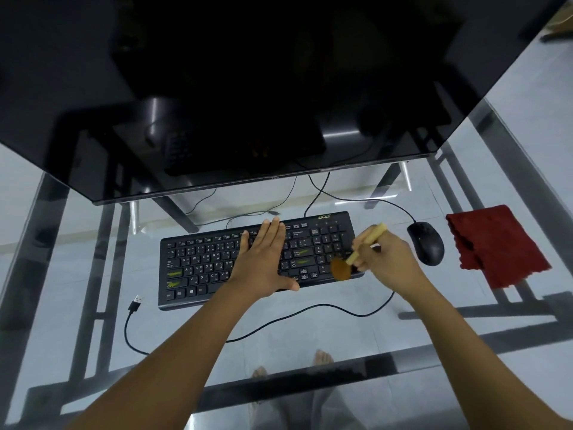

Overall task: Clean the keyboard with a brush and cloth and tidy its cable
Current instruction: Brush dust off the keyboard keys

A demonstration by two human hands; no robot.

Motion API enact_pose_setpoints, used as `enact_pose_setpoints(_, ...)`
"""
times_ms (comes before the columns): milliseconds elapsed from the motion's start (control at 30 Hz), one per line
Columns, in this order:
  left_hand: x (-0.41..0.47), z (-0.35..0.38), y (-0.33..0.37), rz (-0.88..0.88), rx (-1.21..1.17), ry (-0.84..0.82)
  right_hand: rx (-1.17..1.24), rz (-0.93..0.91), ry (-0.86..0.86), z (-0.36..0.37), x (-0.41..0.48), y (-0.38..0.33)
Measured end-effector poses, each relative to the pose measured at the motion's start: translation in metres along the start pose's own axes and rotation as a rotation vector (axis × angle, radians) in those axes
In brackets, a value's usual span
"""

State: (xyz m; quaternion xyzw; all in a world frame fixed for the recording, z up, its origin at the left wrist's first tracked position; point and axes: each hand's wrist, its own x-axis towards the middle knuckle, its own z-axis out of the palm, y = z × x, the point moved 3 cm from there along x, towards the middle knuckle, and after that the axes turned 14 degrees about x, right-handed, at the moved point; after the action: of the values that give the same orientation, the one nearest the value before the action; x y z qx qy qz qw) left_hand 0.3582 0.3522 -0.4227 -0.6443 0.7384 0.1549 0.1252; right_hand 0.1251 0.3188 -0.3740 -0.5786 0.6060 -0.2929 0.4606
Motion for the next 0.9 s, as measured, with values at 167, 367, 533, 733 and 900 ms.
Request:
enact_pose_setpoints(167,0.001,0.002,-0.002,0.004,-0.011,0.017,0.047,-0.112,0.109,0.002,-0.001,-0.005)
enact_pose_setpoints(367,0.0,0.001,-0.004,0.023,0.003,0.023,0.04,-0.238,0.233,0.028,0.01,-0.028)
enact_pose_setpoints(533,-0.013,0.004,-0.026,-0.02,0.023,0.057,0.002,-0.222,-0.047,0.071,0.02,-0.045)
enact_pose_setpoints(733,-0.047,0.014,-0.074,-0.124,0.02,0.072,0.048,-0.151,-0.301,0.104,0.022,-0.06)
enact_pose_setpoints(900,-0.06,0.013,-0.09,-0.164,0.008,0.092,-0.111,-0.374,-0.084,0.118,0.024,-0.075)
